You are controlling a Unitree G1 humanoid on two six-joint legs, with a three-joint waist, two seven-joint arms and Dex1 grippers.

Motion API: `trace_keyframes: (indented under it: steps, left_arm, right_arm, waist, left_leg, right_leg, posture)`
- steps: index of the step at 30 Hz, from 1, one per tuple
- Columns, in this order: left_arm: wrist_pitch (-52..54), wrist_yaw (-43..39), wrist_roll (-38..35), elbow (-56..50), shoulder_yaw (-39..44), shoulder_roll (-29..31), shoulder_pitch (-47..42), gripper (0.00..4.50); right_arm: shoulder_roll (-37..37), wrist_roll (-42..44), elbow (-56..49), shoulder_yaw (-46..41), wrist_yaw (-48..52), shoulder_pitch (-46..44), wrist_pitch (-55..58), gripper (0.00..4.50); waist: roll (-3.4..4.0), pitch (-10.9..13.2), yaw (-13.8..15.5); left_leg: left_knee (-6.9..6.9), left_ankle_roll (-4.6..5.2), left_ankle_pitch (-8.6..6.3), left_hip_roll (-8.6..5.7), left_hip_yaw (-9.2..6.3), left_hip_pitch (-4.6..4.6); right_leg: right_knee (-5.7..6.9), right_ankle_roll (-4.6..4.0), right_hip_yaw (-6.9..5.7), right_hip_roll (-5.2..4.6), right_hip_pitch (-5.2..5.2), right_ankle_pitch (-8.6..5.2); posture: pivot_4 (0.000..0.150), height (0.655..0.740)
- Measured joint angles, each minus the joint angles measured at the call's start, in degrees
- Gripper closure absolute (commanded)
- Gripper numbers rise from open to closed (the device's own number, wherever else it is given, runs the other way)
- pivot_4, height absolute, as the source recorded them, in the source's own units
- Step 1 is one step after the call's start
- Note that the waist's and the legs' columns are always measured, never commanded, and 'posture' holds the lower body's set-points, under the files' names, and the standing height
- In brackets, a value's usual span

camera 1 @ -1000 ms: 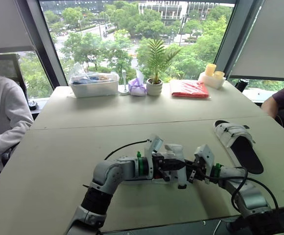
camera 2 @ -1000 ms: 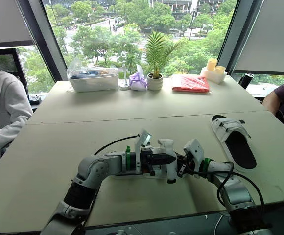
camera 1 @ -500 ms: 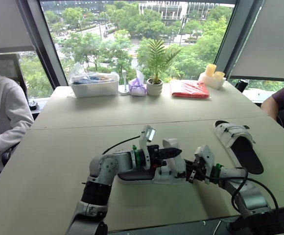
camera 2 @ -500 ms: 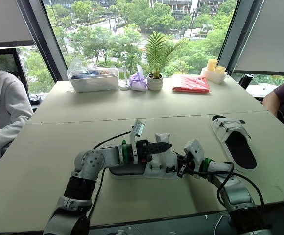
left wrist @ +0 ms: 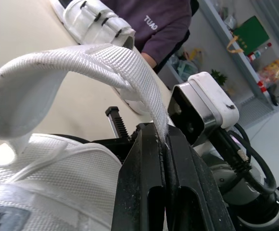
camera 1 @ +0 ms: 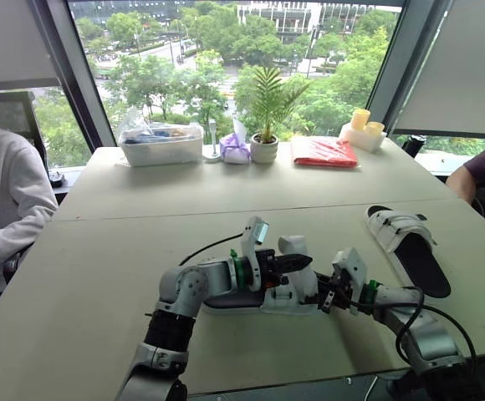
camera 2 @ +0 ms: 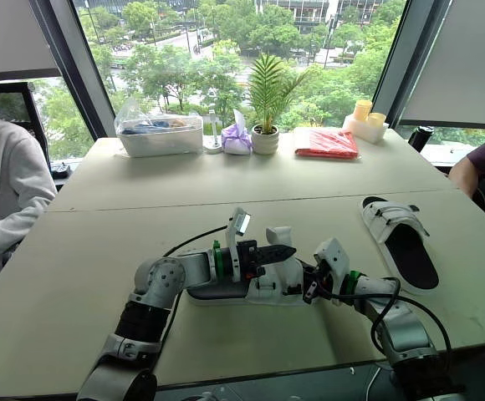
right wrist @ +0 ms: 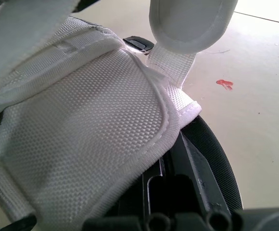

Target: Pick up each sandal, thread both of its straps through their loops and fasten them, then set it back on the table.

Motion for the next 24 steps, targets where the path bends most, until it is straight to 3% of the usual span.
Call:
trace_keyframes:
  steps: [24]
  left_arm:
    - [-4.0,-3.9,3.8,0.1,-3.9,3.6,-0.3,4.47]
  right_arm:
    - [0.3,0.0,-0.4,0.0,-0.4,0.1,0.4,4.50]
  waist:
    - [0.00,0.0,0.0]
  left_leg:
    - [0.00,0.00,0.00,0.00,0.00,0.00]
  right_leg:
    - [0.00,-0.01,0.00,0.00,-0.01,-0.01]
  posture:
    - [0.150,0.7388]
